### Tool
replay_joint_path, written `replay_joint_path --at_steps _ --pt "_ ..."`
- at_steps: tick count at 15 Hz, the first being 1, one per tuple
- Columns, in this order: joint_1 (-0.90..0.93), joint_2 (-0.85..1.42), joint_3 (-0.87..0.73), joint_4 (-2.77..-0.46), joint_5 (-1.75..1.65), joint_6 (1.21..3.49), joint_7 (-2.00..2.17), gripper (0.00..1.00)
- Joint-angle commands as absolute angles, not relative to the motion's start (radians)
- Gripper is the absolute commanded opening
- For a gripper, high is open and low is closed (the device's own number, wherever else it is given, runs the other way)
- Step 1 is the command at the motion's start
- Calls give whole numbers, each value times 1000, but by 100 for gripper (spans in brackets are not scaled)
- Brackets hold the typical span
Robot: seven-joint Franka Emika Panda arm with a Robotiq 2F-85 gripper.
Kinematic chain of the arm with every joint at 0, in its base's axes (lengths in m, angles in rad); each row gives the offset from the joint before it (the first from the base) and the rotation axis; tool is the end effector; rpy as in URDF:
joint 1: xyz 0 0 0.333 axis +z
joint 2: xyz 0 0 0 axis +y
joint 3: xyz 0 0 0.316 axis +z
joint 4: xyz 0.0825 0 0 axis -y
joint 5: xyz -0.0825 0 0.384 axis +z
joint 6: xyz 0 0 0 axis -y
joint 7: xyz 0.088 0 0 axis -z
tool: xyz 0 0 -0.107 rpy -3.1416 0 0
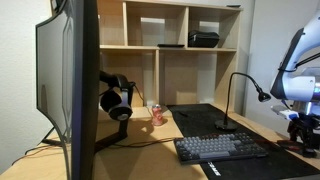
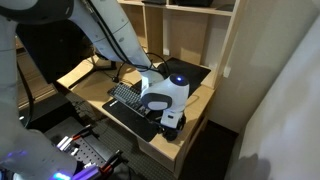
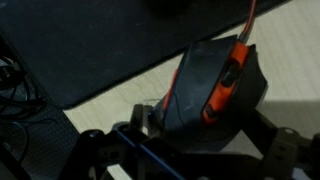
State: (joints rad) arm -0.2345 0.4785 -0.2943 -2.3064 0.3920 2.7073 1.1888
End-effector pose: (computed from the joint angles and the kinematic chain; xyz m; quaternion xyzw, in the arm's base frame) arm 0.4301 -0.2779 0.1426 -0.5192 0.8544 0.0200 0.0043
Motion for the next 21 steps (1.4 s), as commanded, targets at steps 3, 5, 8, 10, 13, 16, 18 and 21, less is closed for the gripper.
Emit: replay_joint_path --at_steps 3,5,8,10,13,16,18,21 --pt "-217 508 -287 -2296 409 2777 1235 66" --pt "-214 503 -283 -2295 412 2792 1249 53" --pt "-217 491 -269 -2294 418 2798 1254 50" --pt "-232 458 -247 -2290 429 2765 1232 50" --pt "-245 386 -224 -2297 446 2672 1217 50" --pt "-224 328 -233 -2314 443 2579 1244 50" --pt "-200 324 -248 -2317 408 2533 1276 50" --pt "-177 319 -247 -2336 379 2501 1301 50"
